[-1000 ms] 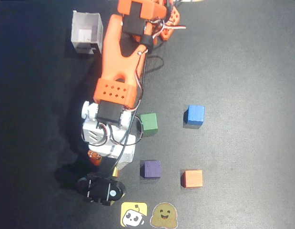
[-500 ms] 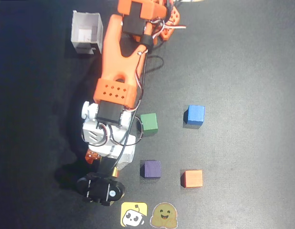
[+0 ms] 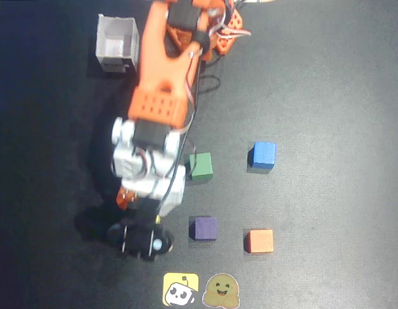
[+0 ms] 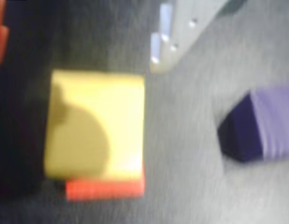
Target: Put the yellow cube on top of the red cube.
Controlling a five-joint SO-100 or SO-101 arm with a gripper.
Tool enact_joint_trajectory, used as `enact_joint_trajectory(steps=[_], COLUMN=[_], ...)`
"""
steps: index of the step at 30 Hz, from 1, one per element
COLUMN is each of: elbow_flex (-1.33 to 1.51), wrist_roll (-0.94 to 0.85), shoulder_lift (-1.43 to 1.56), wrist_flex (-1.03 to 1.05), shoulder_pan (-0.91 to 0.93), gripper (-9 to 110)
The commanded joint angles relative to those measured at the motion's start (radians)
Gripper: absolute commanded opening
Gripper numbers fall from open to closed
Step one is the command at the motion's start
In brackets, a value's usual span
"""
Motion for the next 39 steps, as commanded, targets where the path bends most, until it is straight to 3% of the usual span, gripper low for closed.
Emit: enact_joint_trajectory(steps=[1, 6, 10, 21, 30, 39], elbow_flex=[0.146, 0.500, 0.686, 1.029, 1.353, 1.351], wrist_roll=[-0.025, -0.091, -0.118, -0.135, -0.129, -0.150], shoulder_lift=[0.215, 0.560, 0.755, 1.138, 1.664, 1.683], wrist_flex=[-0.044, -0.121, -0.132, -0.127, -0.014, 0.110], shoulder_pan=[-0.005, -0.011, -0.031, -0.086, -0.143, -0.158], gripper=[22, 5, 0, 0, 0, 0])
